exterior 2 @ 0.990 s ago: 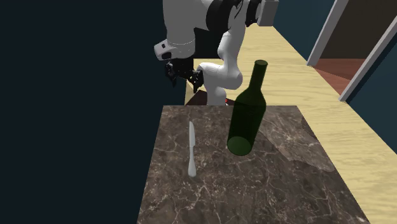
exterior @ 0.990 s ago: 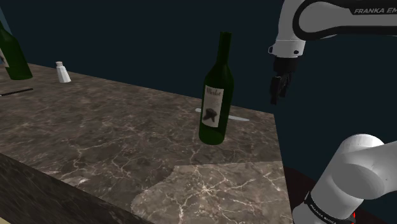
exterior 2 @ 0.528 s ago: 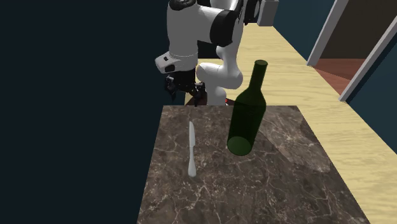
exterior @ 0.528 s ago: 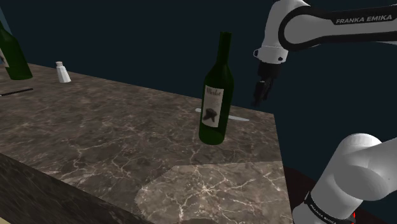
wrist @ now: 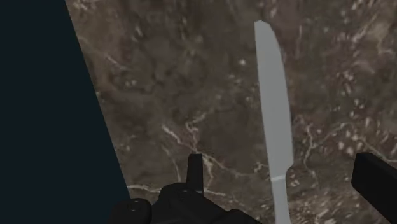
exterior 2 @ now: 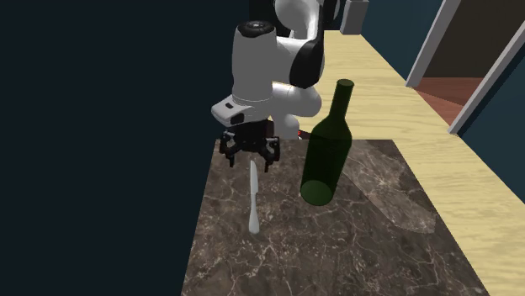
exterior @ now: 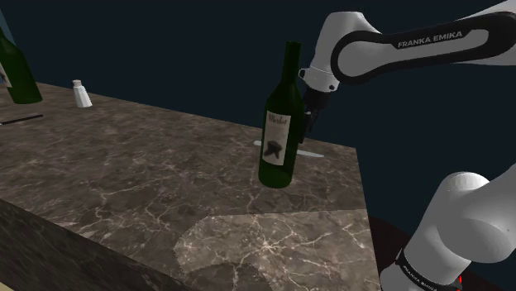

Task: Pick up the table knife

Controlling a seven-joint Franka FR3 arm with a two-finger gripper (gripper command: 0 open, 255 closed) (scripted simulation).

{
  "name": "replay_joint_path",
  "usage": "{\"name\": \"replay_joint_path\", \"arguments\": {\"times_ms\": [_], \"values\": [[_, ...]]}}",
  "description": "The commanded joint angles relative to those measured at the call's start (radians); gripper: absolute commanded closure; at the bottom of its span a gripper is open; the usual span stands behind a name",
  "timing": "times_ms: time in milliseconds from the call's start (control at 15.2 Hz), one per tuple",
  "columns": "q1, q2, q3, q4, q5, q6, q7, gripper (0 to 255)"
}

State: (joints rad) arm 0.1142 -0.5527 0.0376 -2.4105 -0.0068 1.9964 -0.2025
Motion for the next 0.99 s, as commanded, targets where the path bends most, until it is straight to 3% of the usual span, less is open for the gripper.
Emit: {"name": "replay_joint_path", "arguments": {"times_ms": [0, 132, 792, 858, 924], "values": [[0.019, 0.042, 0.009, 0.012, 0.008, 0.071, -0.018, 0], [0.037, 0.085, 0.020, 0.026, 0.014, 0.136, -0.033, 0], [0.037, 0.110, 0.023, -0.057, 0.014, 0.244, -0.031, 0], [0.037, 0.109, 0.023, -0.058, 0.014, 0.244, -0.031, 255], [0.038, 0.110, 0.023, -0.057, 0.014, 0.244, -0.030, 255]]}}
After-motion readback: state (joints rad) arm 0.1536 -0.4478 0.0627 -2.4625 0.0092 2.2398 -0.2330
